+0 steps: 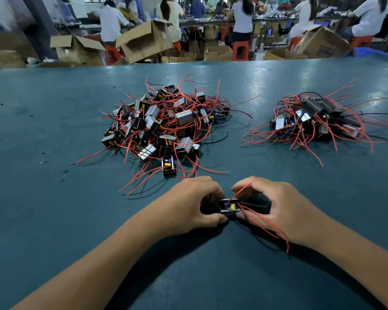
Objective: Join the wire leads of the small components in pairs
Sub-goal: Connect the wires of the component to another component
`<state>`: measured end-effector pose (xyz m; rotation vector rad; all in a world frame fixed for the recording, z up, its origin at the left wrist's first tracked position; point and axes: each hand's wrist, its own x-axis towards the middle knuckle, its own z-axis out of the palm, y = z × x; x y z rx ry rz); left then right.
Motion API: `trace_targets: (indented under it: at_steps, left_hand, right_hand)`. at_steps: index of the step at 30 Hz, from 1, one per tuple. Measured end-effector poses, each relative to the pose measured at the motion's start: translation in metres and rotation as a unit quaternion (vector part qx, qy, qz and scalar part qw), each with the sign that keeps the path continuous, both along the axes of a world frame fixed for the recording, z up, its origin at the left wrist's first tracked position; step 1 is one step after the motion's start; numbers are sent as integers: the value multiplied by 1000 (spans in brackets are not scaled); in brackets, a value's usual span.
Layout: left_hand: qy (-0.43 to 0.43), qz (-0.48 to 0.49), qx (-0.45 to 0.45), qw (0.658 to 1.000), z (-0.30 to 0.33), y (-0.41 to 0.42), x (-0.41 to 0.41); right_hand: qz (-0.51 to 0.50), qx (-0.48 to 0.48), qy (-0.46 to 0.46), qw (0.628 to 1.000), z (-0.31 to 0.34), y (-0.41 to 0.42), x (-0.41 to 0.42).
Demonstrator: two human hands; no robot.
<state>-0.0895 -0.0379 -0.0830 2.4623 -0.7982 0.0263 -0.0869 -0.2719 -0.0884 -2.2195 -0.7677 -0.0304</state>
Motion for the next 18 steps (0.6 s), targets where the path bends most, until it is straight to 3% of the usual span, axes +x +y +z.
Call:
trace_targets:
  at_steps: [18]
  left_hand:
    - [-27,-36,-5,999,2,3,3]
  right_hand:
    - [18,9,24,1000,1,-3,3]
